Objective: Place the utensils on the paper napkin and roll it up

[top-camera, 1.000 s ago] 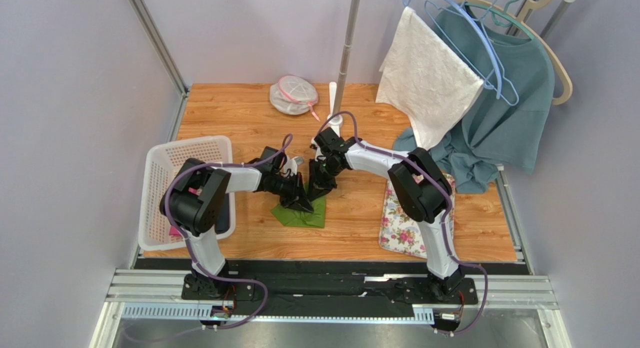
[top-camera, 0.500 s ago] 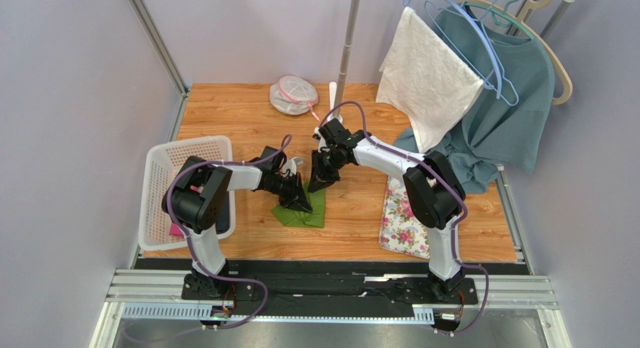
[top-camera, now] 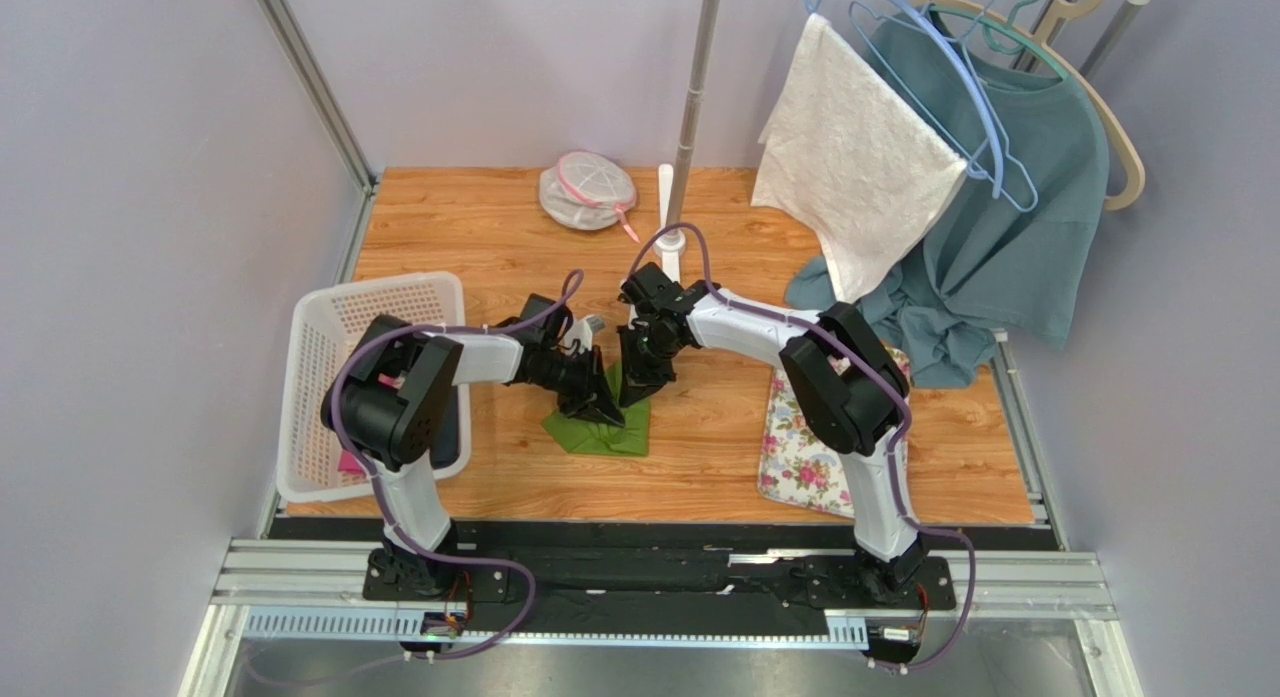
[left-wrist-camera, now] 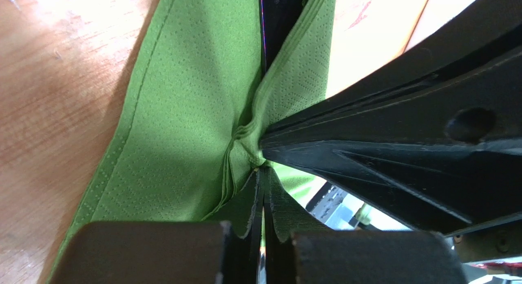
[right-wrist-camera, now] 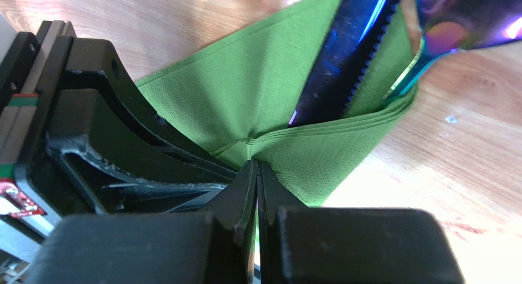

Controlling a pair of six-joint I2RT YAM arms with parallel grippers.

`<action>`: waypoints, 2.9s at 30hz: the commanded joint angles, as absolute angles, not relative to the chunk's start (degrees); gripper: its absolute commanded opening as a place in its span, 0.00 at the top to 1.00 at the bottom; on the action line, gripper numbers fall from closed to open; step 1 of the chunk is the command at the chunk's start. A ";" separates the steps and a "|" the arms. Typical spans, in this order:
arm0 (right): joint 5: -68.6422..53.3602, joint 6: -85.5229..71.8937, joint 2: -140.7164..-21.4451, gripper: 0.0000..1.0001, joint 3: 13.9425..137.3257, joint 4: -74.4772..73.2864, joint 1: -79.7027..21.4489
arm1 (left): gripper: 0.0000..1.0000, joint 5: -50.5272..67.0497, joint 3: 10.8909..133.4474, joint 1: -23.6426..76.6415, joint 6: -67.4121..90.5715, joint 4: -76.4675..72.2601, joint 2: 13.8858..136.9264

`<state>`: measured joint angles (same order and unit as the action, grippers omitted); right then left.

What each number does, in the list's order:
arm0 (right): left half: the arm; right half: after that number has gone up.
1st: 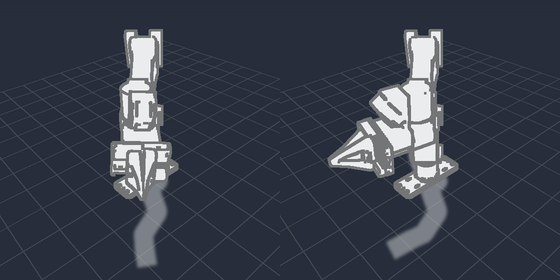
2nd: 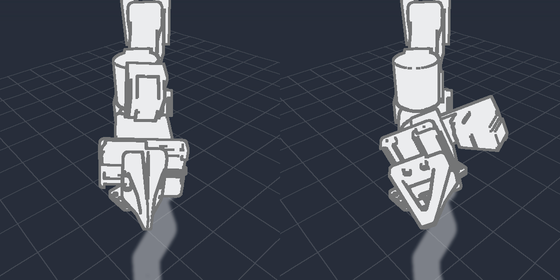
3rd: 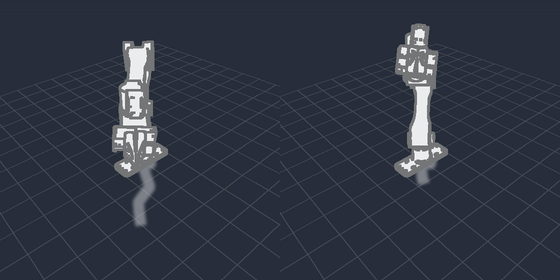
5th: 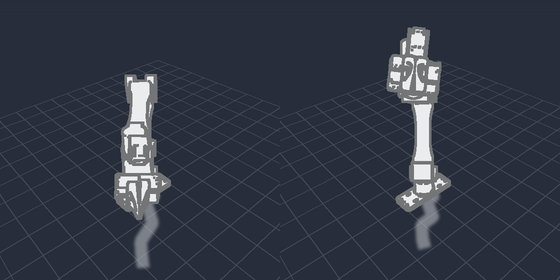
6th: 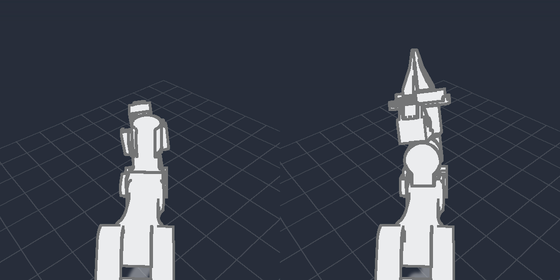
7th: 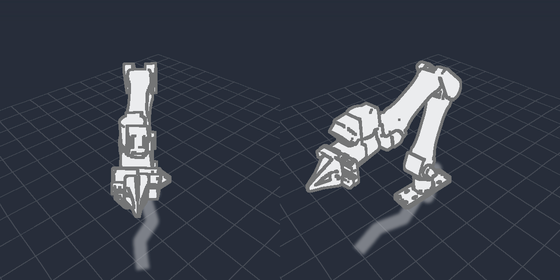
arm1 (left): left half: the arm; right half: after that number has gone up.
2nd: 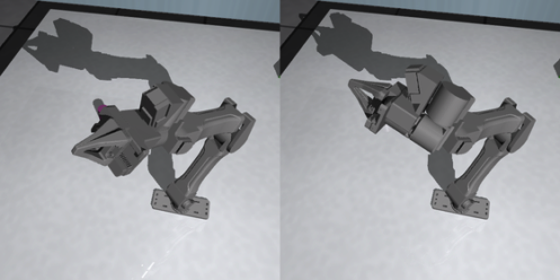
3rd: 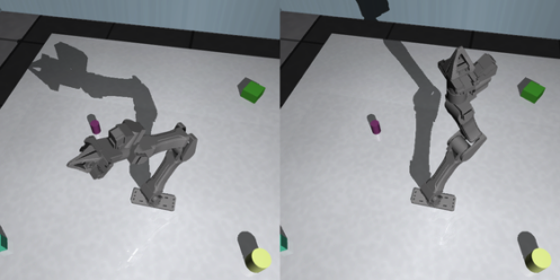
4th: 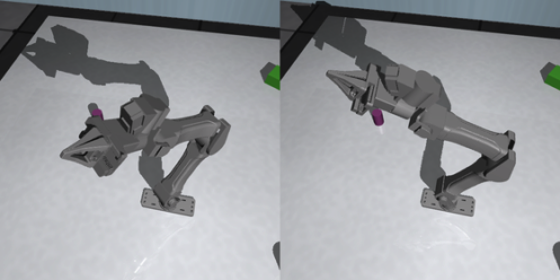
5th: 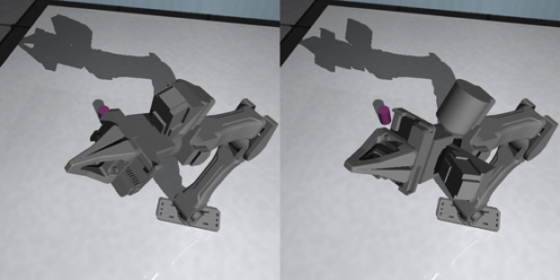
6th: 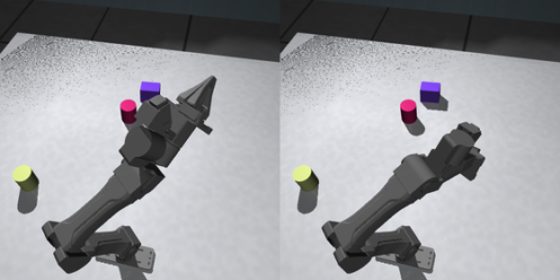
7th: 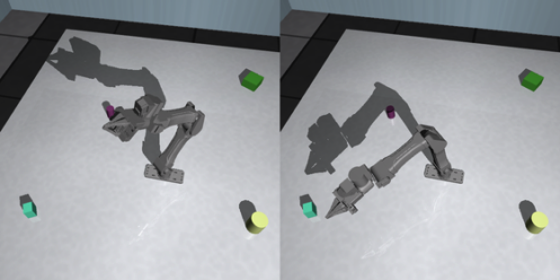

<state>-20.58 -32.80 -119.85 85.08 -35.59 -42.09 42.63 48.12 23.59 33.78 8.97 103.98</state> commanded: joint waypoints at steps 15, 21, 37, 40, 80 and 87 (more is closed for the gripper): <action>-15.29 -23.99 -125.68 1.00 82.53 -33.93 -41.84 | 0.84 38.15 46.49 23.91 32.35 9.67 96.32; -18.27 -24.78 -124.46 1.00 84.02 -33.57 -41.05 | 0.96 36.04 49.65 23.99 30.85 13.44 105.20; -43.76 -35.59 -111.19 0.87 76.39 -28.76 -36.47 | 1.00 33.40 50.71 23.64 30.50 15.91 107.67; -45.43 -35.77 -110.22 0.88 71.64 -27.16 -36.91 | 1.00 33.40 50.45 23.47 30.50 15.73 107.40; -29.54 -31.73 -122.51 0.95 82.97 -31.20 -37.97 | 1.00 35.15 49.83 21.80 30.59 13.54 106.00; -24.79 -30.06 -125.77 0.98 82.44 -33.13 -38.15 | 0.80 35.69 49.75 21.18 30.67 13.79 98.37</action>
<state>-33.69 -32.12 -121.97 81.95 -33.56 -38.22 41.23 50.68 22.50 32.67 13.85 104.31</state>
